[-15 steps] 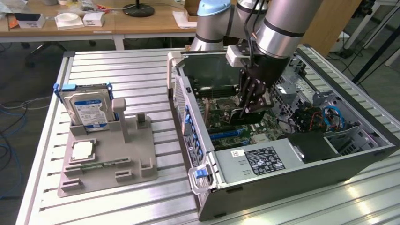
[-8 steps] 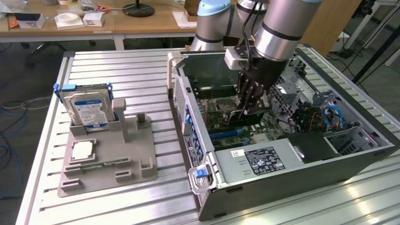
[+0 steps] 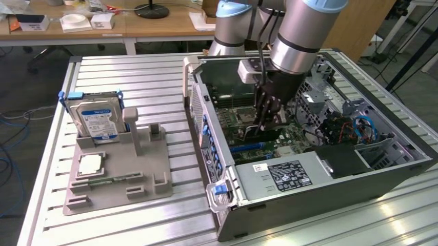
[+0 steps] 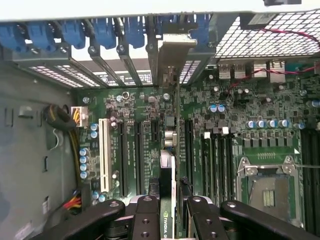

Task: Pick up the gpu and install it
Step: 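Insert the gpu into the slot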

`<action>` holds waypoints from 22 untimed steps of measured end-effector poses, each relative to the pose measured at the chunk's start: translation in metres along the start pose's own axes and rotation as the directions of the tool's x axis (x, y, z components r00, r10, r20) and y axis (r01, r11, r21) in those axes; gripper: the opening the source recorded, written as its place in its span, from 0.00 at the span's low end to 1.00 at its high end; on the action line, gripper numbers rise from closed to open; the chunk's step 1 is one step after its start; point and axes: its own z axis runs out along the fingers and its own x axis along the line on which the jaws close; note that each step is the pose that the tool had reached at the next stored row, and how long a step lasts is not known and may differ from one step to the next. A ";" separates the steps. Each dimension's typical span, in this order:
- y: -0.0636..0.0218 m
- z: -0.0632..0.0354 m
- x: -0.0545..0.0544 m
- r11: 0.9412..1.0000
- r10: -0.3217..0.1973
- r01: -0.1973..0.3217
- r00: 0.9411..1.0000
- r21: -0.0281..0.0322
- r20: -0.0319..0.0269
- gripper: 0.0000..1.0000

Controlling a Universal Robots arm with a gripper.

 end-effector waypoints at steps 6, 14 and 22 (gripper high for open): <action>0.0011 0.0077 0.000 1.000 0.000 0.000 1.000 0.000 0.000 0.26; 0.0006 0.0140 -0.001 1.000 0.000 0.000 1.000 0.000 0.000 0.26; 0.0004 0.0156 -0.001 1.000 -0.015 0.015 1.000 0.000 -0.001 0.26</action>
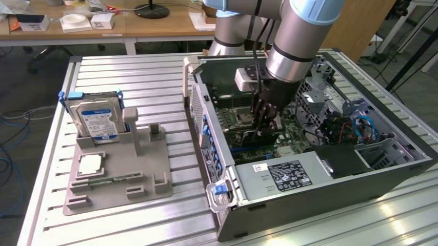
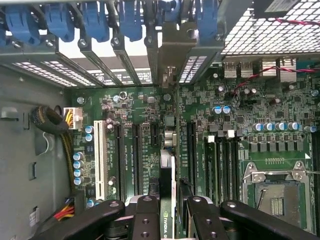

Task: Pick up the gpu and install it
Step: 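Insert the gpu into the slot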

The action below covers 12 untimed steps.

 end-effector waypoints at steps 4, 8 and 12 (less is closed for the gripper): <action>0.0001 0.0000 0.000 1.000 -0.020 0.020 1.000 0.000 -0.002 0.26; 0.0004 -0.0001 -0.006 1.000 -0.020 0.020 1.000 0.000 -0.002 0.26; 0.0003 0.0002 -0.006 1.000 -0.020 0.020 1.000 0.000 -0.002 0.26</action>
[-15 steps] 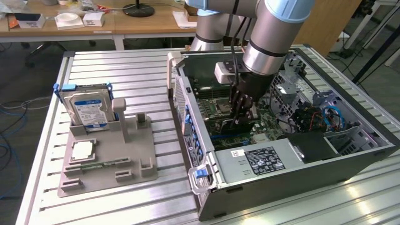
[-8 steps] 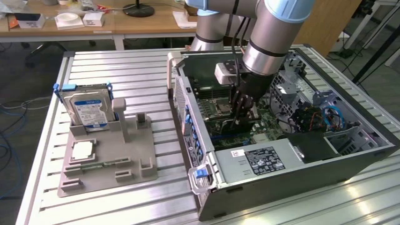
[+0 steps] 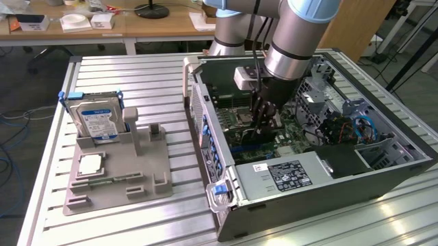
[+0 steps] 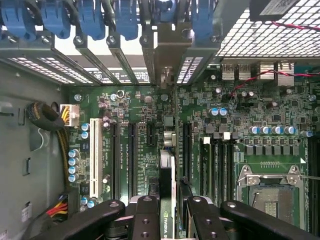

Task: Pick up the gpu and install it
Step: 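Insert the gpu into the slot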

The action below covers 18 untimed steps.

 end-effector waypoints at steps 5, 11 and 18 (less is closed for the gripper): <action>-0.0001 0.0006 0.004 1.000 0.000 0.000 1.000 -0.001 0.000 0.26; -0.0004 0.0048 0.004 1.000 0.000 0.000 1.000 -0.001 -0.001 0.26; -0.0005 0.0051 0.004 1.000 0.000 0.000 1.000 -0.001 0.000 0.26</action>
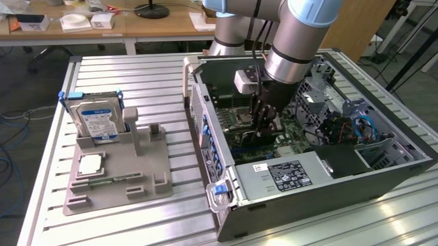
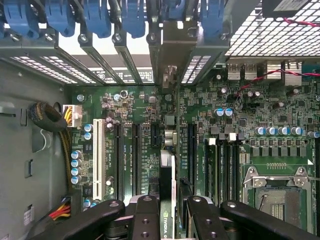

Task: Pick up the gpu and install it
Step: 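Insert the gpu into the slot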

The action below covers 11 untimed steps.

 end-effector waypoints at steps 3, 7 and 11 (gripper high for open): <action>0.0000 0.0000 0.000 1.000 0.000 0.000 1.000 0.000 0.000 0.26; 0.0001 -0.0017 0.000 1.000 0.000 0.000 1.000 0.001 0.001 0.26; 0.0004 -0.0047 0.000 1.000 0.000 0.000 1.000 0.000 0.000 0.26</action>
